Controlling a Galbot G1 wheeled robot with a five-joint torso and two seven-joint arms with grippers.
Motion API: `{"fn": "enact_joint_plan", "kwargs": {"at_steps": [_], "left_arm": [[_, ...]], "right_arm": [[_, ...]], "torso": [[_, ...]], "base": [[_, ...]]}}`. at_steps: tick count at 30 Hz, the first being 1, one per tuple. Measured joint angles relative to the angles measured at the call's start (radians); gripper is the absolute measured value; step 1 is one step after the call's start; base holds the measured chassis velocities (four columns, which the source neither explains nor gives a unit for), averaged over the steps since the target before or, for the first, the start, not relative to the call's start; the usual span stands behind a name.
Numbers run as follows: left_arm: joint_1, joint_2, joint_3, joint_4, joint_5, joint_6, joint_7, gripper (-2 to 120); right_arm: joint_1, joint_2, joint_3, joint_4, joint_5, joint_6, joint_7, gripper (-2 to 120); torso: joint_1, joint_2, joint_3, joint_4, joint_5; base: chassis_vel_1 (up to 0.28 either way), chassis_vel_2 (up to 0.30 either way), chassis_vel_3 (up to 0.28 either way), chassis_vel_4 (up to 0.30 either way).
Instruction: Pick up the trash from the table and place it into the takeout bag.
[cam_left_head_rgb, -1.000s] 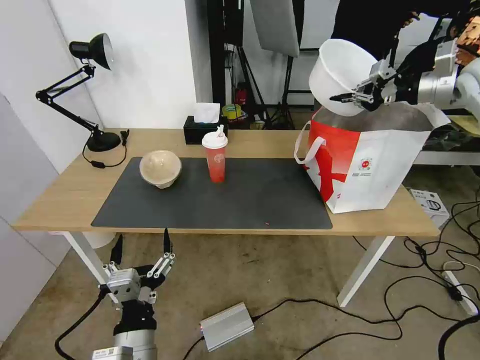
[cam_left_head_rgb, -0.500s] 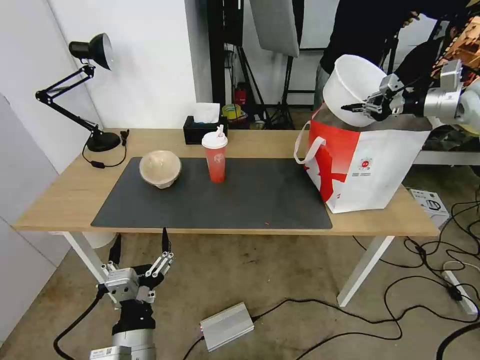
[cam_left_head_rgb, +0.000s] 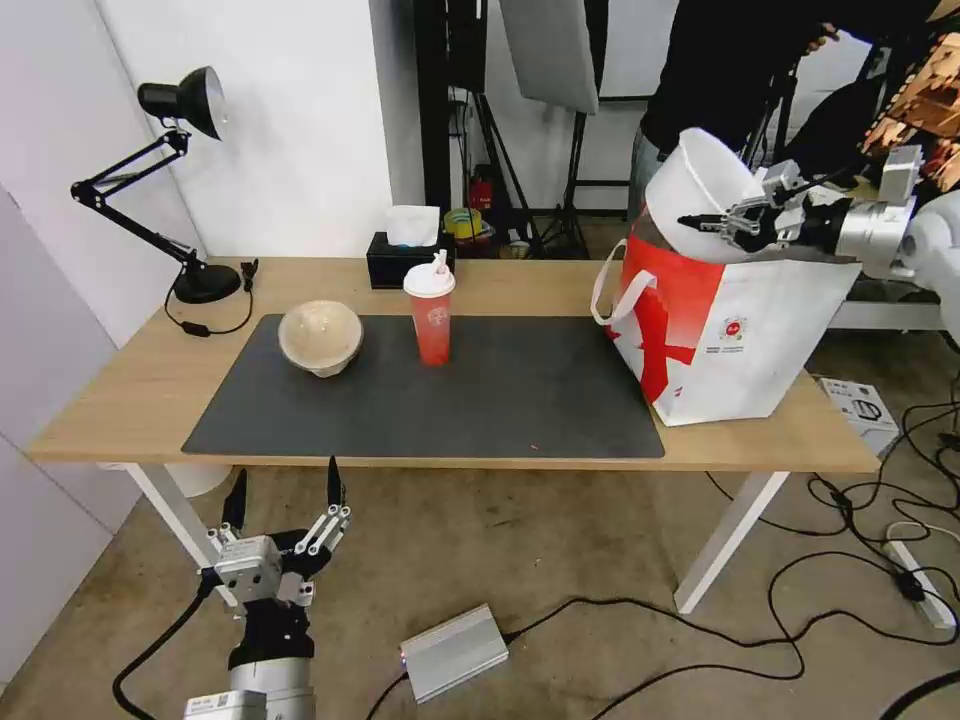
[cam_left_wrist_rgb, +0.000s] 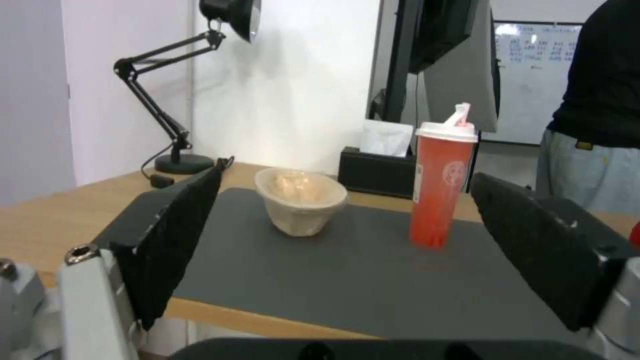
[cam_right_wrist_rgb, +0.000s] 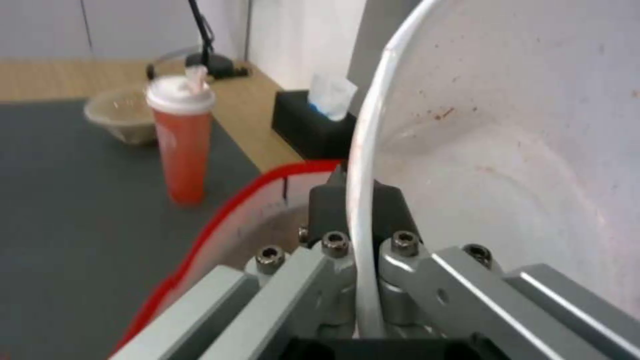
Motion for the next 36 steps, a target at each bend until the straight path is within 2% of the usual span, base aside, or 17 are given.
{"fn": "enact_joint_plan", "kwargs": {"at_steps": [19, 22, 23, 27, 29, 32, 34, 36], "left_arm": [[0.003, -0.001, 0.012, 0.004, 0.019, -0.004, 0.0, 100], [0.003, -0.001, 0.013, 0.004, 0.019, -0.004, 0.0, 100], [0.003, -0.001, 0.013, 0.004, 0.019, -0.004, 0.0, 100], [0.001, -0.001, 0.013, 0.007, 0.018, -0.005, 0.0, 100], [0.0, -0.001, 0.013, 0.009, 0.018, -0.005, 0.0, 100], [-0.002, -0.001, 0.014, 0.01, 0.016, -0.005, 0.0, 100], [-0.003, -0.001, 0.013, 0.01, 0.015, -0.005, 0.0, 100], [-0.004, -0.001, 0.014, 0.008, 0.011, -0.005, -0.001, 100]], "right_arm": [[-0.068, -0.023, 0.036, 0.033, 0.061, 0.003, 0.032, 0], [-0.068, -0.024, 0.039, 0.03, 0.064, 0.013, 0.043, 12], [-0.068, -0.024, 0.039, 0.03, 0.064, 0.013, 0.043, 12], [-0.063, -0.022, 0.04, 0.027, 0.065, 0.014, 0.049, 30], [-0.059, -0.022, 0.04, 0.025, 0.065, 0.015, 0.049, 34], [-0.046, -0.02, 0.032, 0.021, 0.061, 0.015, 0.051, 48], [-0.042, -0.02, 0.028, 0.021, 0.06, 0.015, 0.051, 52], [-0.029, -0.023, 0.015, 0.021, 0.058, 0.015, 0.051, 61]], "torso": [[0.0, 0.0, 0.0, -0.0001, 0.0], [0.0, 0.0, 0.0, -0.0001, 0.0], [0.0, 0.0, 0.0, -0.0001, 0.0], [0.0, 0.0, 0.0, -0.0001, 0.0001], [0.0, 0.0, 0.0, -0.0001, 0.0], [0.0, 0.0, 0.0, -0.0001, 0.0], [0.0, 0.0, 0.0, -0.0001, 0.0001], [0.0, 0.0, 0.0, -0.0001, 0.0]], "base": [[0.0, 0.0, 0.0, 0.0], [0.0, 0.0, 0.0, 0.0], [0.0, 0.0, 0.0, 0.0], [0.0, 0.0, 0.0, 0.0], [0.0, 0.0, 0.0, 0.0], [0.0, 0.0, 0.0, 0.0], [0.0, 0.0, 0.0, 0.0], [0.0, 0.0, 0.0, 0.0]]}}
